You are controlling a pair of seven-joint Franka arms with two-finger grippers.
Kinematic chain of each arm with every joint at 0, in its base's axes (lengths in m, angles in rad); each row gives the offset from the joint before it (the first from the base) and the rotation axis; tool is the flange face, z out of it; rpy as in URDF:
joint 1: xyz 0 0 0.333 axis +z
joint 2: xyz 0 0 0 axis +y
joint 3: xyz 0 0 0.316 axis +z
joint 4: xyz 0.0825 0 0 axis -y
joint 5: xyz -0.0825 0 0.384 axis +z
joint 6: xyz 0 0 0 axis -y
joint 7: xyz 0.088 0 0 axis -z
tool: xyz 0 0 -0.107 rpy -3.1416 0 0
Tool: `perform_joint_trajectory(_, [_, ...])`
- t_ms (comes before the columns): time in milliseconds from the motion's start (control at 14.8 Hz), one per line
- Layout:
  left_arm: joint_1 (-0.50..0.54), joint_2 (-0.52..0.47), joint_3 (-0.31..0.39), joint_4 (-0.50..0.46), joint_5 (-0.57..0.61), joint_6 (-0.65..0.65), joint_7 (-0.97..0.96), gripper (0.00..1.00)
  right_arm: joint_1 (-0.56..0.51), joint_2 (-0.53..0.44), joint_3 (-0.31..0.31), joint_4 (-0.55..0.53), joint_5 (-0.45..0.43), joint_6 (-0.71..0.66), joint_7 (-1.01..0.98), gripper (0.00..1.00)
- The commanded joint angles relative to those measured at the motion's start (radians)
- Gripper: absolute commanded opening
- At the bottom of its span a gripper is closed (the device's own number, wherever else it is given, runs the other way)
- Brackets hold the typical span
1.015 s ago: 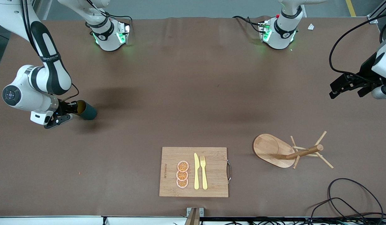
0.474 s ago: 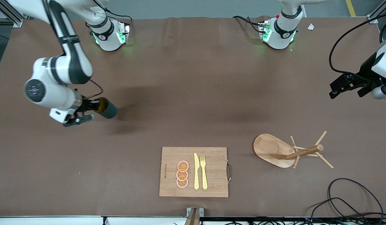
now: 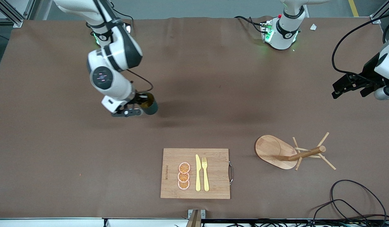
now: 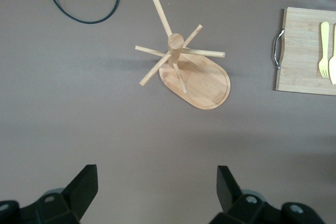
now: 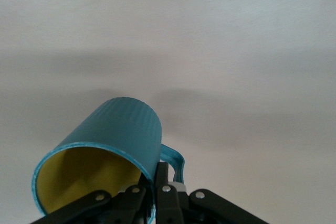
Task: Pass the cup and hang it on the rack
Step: 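Lift the teal mug with the right gripper toward the table middle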
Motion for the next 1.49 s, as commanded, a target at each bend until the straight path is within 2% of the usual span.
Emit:
perform_joint_trajectory(0, [0.001,-0.007,-0.003,0.003,0.017,-0.017,-0.009,1.00,0.096,0.148,-0.013,0.159,0.017,-0.013,0.154,0.00])
perform_joint_trajectory(135, [0.001,-0.006,-0.003,0.004,0.020,-0.029,-0.007,1.00,0.144,0.211,-0.013,0.227,0.025,-0.012,0.211,0.00])
perform_joint_trajectory(338, [-0.015,-0.003,-0.012,0.020,0.127,-0.028,0.007,1.00,0.182,0.267,-0.013,0.302,0.130,-0.013,0.218,0.00])
perform_joint_trajectory(406, [-0.022,-0.001,-0.035,0.033,0.150,-0.029,0.007,1.00,0.191,0.276,-0.013,0.316,0.157,-0.013,0.231,0.00])
perform_joint_trajectory(744, [-0.028,0.014,-0.052,0.053,0.152,-0.049,0.010,1.00,0.263,0.354,-0.013,0.414,0.161,-0.012,0.372,0.00])
perform_joint_trajectory(1083, [-0.023,0.030,-0.078,0.047,0.137,-0.143,-0.012,1.00,0.305,0.383,-0.014,0.423,0.160,-0.009,0.391,0.00])
perform_joint_trajectory(1421, [-0.025,0.030,-0.169,0.047,0.129,-0.154,-0.358,1.00,0.317,0.399,-0.013,0.425,0.158,-0.003,0.463,0.00])
